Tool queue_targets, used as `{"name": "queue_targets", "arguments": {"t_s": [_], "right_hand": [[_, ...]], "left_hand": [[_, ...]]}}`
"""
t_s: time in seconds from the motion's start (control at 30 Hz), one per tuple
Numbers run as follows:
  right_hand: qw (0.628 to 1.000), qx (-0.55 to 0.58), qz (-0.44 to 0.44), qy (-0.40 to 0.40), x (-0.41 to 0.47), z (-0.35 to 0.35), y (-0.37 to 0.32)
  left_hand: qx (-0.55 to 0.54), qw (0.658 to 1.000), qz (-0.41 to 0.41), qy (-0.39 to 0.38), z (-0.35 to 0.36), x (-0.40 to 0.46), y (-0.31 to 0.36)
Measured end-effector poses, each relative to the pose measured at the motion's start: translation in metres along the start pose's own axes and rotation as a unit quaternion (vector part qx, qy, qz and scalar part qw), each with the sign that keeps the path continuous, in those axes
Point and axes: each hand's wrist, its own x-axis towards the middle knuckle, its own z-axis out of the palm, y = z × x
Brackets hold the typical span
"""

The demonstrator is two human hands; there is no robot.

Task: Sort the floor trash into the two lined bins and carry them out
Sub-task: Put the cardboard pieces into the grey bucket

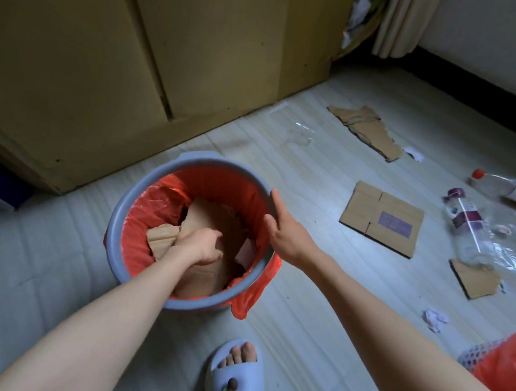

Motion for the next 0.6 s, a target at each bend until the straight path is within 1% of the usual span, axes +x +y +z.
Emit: {"name": "queue_targets", "arguments": {"t_s": [0.03, 0.1, 0.17, 0.2, 0.23, 0.27, 0.3, 0.33, 0.4, 0.47, 0.6], "right_hand": [[1.0, 0.013, 0.009, -0.006, -0.004, -0.006, 0.0], [0.999, 0.007, 0.04, -0.019, -0.008, -0.017, 0.002], [0.998, -0.015, 0.064, -0.021, -0.015, -0.032, 0.007], [0.997, -0.023, 0.071, -0.015, -0.019, -0.04, 0.011], [0.997, -0.021, 0.08, -0.005, -0.024, -0.051, 0.017], [0.996, -0.009, 0.092, 0.005, -0.028, -0.06, 0.021], [0.994, 0.011, 0.106, 0.018, -0.035, -0.071, 0.027], [0.992, 0.029, 0.117, 0.032, -0.044, -0.083, 0.034], [0.989, 0.052, 0.128, 0.06, -0.059, -0.102, 0.047], [0.986, 0.054, 0.133, 0.084, -0.07, -0.116, 0.063], [0.975, 0.039, 0.185, 0.114, -0.085, -0.139, 0.114]], "left_hand": [[-0.063, 0.996, -0.009, 0.058, -0.003, -0.006, 0.001], [-0.151, 0.969, 0.003, 0.194, -0.014, -0.018, 0.008], [-0.215, 0.918, 0.057, 0.33, -0.03, -0.031, 0.024], [-0.247, 0.887, 0.085, 0.382, -0.041, -0.04, 0.036], [-0.28, 0.857, 0.106, 0.419, -0.053, -0.048, 0.049], [-0.304, 0.836, 0.119, 0.442, -0.065, -0.057, 0.06], [-0.319, 0.823, 0.133, 0.45, -0.074, -0.065, 0.074], [-0.324, 0.819, 0.147, 0.45, -0.082, -0.073, 0.09], [-0.316, 0.826, 0.181, 0.43, -0.09, -0.08, 0.118], [-0.302, 0.842, 0.217, 0.391, -0.092, -0.082, 0.145], [-0.225, 0.899, 0.279, 0.253, -0.073, -0.062, 0.204]]}}
